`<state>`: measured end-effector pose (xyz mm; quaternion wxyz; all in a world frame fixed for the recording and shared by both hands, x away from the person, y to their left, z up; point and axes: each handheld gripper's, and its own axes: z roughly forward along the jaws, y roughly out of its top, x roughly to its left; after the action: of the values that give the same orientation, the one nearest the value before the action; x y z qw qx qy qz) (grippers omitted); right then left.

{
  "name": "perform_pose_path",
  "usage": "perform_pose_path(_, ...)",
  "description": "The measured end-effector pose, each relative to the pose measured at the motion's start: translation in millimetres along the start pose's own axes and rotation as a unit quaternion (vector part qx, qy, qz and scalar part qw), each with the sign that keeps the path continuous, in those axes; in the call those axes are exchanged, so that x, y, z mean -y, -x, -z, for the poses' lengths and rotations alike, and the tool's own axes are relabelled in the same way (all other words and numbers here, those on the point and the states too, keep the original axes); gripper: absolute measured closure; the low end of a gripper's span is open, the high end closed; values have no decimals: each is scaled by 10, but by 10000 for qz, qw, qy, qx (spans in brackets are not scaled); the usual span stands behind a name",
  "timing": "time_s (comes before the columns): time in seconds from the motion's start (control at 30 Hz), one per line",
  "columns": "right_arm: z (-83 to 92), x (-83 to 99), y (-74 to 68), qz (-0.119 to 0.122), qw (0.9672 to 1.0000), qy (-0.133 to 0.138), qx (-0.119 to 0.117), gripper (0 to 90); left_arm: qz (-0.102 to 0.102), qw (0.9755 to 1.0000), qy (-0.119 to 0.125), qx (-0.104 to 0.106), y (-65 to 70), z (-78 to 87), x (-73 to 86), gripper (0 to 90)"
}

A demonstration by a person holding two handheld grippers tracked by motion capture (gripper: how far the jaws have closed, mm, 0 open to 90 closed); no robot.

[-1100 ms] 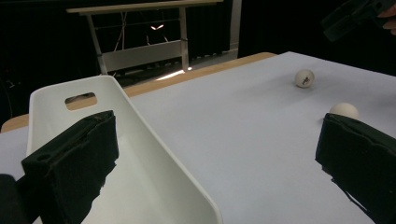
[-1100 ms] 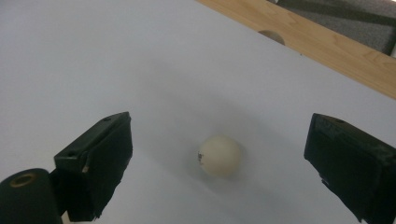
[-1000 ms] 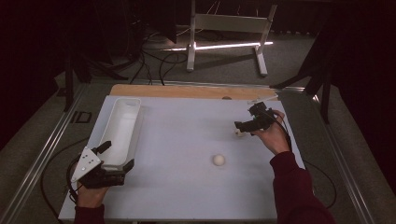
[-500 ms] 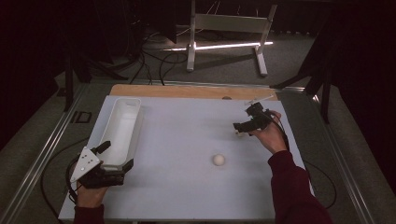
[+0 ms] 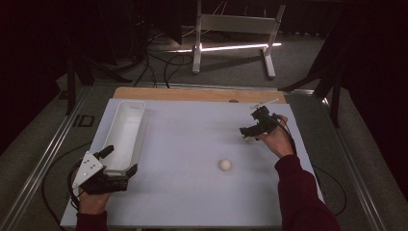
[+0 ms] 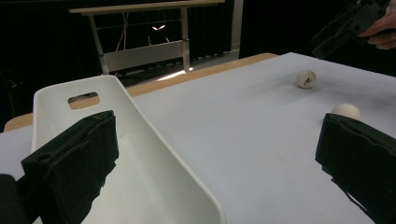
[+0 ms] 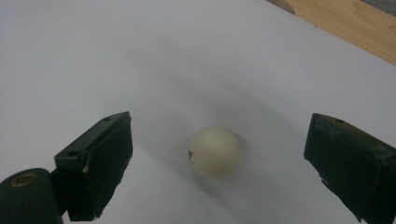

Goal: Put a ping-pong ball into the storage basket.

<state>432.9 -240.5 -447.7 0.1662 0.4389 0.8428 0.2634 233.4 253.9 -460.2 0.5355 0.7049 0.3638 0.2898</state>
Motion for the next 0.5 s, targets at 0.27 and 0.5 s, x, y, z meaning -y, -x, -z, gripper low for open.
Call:
perform_pose_path(0.27,-75,8,-3,-14,10000,-73,-10,75,-5,10000,-8,-3,0,-1,1,1)
perform_pose_path(0.5,-129,9,-4,-15,9999,-140,-5,76,-4,10000,-1,-4,-2,2,1,1)
